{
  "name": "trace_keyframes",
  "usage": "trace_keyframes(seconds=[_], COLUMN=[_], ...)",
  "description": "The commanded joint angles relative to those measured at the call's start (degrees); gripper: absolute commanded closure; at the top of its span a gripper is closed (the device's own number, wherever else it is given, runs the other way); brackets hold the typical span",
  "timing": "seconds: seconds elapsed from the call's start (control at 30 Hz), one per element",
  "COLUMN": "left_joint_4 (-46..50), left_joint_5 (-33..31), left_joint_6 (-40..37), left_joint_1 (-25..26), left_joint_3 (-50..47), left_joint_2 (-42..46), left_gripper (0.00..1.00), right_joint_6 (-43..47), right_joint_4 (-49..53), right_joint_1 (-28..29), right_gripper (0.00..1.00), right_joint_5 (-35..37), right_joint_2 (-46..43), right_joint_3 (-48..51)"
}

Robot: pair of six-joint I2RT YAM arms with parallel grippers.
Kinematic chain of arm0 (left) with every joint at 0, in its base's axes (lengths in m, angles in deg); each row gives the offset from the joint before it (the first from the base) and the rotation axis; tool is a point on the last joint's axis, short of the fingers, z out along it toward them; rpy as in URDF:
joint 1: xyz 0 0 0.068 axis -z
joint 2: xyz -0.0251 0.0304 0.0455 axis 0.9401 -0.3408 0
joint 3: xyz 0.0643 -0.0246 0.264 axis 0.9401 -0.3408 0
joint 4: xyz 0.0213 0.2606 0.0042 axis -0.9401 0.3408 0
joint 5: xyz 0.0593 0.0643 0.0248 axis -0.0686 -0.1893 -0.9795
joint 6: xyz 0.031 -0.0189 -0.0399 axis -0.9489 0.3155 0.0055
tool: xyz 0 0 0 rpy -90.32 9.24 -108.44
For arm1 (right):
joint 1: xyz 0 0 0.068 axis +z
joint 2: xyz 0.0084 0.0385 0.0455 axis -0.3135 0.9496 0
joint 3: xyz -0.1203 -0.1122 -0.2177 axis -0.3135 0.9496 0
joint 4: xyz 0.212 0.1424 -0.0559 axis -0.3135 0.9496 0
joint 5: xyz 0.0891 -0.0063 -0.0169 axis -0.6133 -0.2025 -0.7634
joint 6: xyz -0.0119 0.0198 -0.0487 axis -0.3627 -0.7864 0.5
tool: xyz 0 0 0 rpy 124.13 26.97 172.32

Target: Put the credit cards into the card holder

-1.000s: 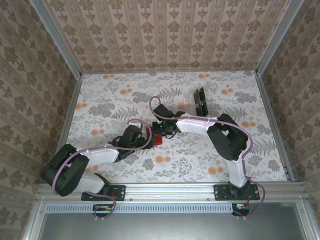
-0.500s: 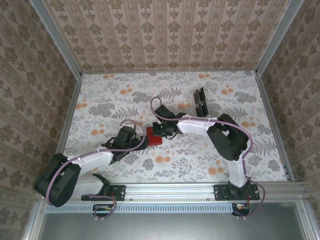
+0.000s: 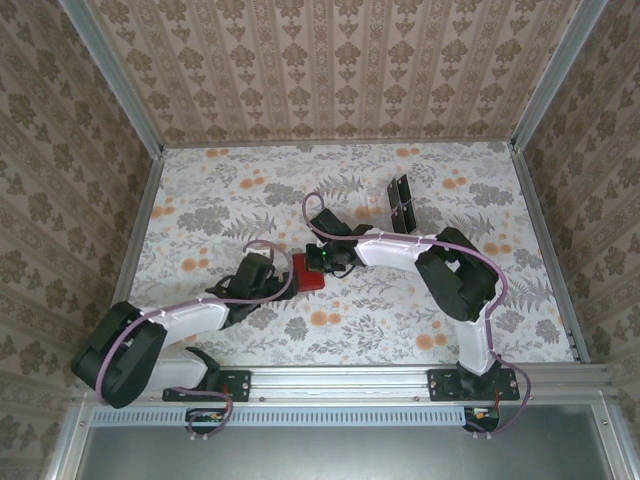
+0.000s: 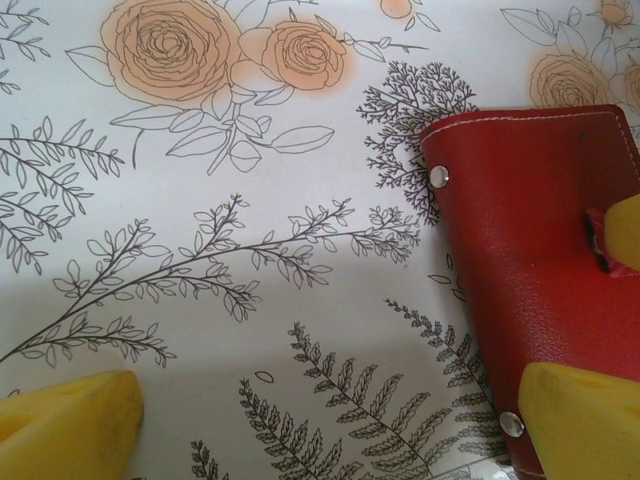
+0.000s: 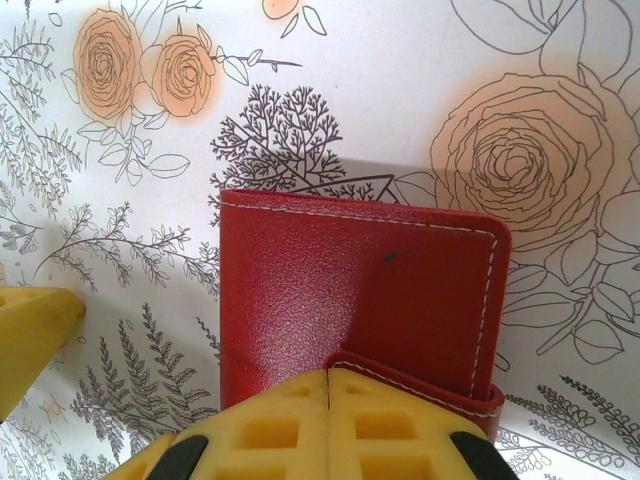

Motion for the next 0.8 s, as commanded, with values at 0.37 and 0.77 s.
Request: trace_keyframes(seconds=[0.37, 0.77], left_joint_4=[-2.8, -3.1], left_joint_5=[3.0, 2.6], left_joint_6=[-0.2, -0.1], left_joint_1=[2.1, 2.0], left_joint_3=[-0.1, -0.2], left_joint_2=[-7.2, -8.0], left_gripper=[0.01, 0.01], right_joint_6=[-1.2, -1.9], right_joint_4=[4.3, 3.1], right_joint_1=[0.1, 0.6], right_gripper=[1.0, 1.0], right_joint_5=[-2.2, -2.8], right_joint_2=[-4.8, -4.7], right_joint_3=[-0.1, 1.8])
